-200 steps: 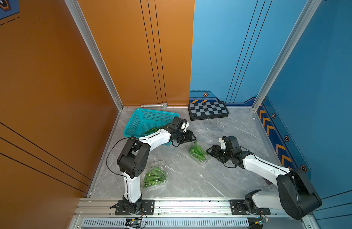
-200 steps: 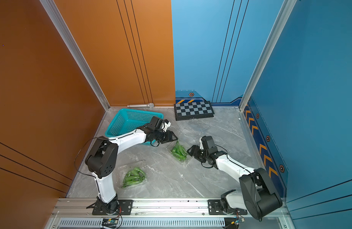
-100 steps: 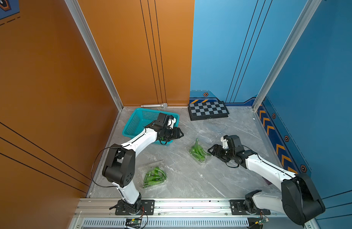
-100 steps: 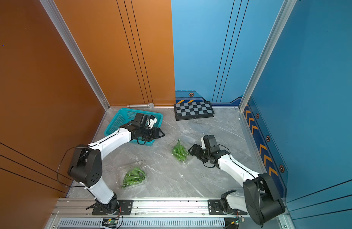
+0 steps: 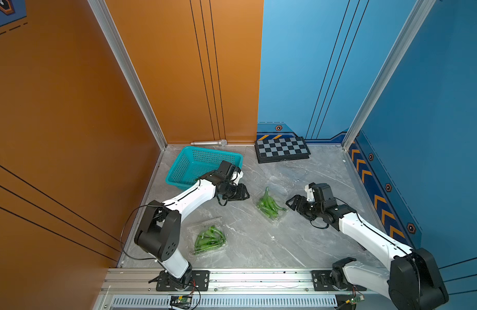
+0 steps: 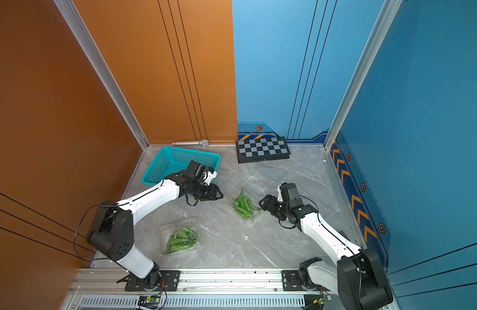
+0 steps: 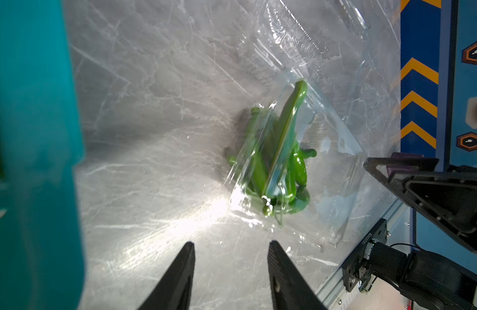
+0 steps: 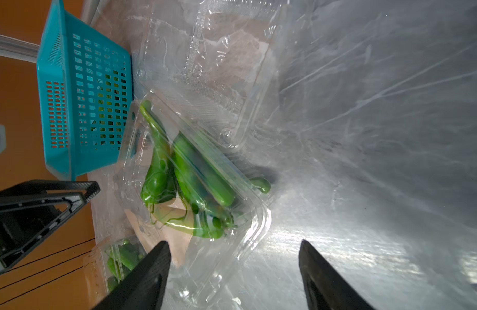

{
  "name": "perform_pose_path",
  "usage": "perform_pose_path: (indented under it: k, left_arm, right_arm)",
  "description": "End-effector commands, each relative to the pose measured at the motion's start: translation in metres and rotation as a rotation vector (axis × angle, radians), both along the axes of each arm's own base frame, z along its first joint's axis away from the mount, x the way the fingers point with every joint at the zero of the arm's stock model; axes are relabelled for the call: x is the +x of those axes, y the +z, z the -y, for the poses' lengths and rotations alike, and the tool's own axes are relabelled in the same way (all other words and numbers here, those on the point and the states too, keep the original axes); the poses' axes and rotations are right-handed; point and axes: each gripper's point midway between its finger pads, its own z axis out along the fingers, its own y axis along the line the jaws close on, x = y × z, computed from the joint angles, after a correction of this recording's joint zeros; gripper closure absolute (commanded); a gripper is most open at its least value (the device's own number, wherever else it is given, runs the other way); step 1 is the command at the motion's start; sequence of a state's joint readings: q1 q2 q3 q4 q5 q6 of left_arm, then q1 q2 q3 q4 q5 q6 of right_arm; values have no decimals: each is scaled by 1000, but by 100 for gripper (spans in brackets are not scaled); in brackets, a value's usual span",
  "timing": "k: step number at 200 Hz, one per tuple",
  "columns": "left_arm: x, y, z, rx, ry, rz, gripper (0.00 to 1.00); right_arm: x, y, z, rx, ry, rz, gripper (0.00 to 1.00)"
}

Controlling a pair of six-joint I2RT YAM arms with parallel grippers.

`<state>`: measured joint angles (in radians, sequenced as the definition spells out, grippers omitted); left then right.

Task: Take small green peppers out of containers
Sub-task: Move the packing box to the center of the board.

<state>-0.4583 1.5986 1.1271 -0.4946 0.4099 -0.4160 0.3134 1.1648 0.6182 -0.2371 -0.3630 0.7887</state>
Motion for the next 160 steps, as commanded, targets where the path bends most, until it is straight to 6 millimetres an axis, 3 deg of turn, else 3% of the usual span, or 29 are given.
perform_pose_path:
  k: [1,23,45,50,106,160]
  left_arm:
    - [-16,-14,-15,44,38,-52,54]
    - [-19,-21,-10,17,32,-72,52]
    - [-10,-19,2,-54,40,-63,48]
    - [-15,-30,0,-51,45,-87,48]
    - [-4,-60,13,-78,55,-131,49]
    - [3,-59,13,-110,74,-116,49]
  right_arm:
    - [-3,-2,7,-22,-7,-13,22]
    - [-3,-4,6,-19,0,-21,22]
    - [-1,-4,5,-14,2,-20,22]
    - [-1,-4,4,-12,3,-20,22]
    - [3,0,0,12,5,-4,23]
    - [10,-2,-9,36,16,-4,22]
